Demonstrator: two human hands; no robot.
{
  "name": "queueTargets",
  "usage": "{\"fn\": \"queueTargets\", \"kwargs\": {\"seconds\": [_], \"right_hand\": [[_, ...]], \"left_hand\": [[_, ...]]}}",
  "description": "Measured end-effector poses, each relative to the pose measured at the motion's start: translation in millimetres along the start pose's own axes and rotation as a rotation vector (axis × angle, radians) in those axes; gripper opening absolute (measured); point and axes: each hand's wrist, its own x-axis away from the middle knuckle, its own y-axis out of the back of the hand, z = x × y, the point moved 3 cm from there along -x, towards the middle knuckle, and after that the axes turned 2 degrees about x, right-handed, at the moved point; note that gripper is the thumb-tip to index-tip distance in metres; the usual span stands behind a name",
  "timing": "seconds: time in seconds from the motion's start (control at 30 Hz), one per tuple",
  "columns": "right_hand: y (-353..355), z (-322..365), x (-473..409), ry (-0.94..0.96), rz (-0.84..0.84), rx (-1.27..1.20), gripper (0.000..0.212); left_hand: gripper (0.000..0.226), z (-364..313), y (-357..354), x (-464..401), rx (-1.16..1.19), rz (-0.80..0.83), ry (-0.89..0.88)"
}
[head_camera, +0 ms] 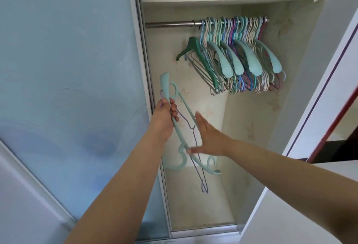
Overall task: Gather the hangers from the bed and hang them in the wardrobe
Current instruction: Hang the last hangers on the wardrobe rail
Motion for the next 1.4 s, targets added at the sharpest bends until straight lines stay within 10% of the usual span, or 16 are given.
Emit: {"fn": "queueTargets", "kwargs": {"seconds": [0.13,0.37,0.77,1.0,1.4], "right_hand": [[-60.5,-43.5,24.8,-0.213,0.185,-0.096,0.145],[-108.8,-55.4,52.4,-0.364,0.028,-0.574,0.136],[-96.6,-67.8,65.2,-0.527,-0.298,-0.714,0.056],[-85.1,-46.1,49.9,-0.635,-0.267,-0.838,0.058],[-63.7,-34.5,51.2,-0.548,-0.167,-0.668,0.040]], "left_hand": [[0.033,-1.4,-11.4,2.3,-0.033,0.014,-0.015],[0.034,0.7,-24.4,1.5,-0.027,0.044,-0.029],[0.036,-3.0,-9.3,-7.5,-0.709,0.091,-0.149],[0.037,-1.0,-16.9,11.4,-0.285,0.062,-0.146],[0.029,-19.5,-11.7,-7.9,-0.538,0.068,-0.206]]}}
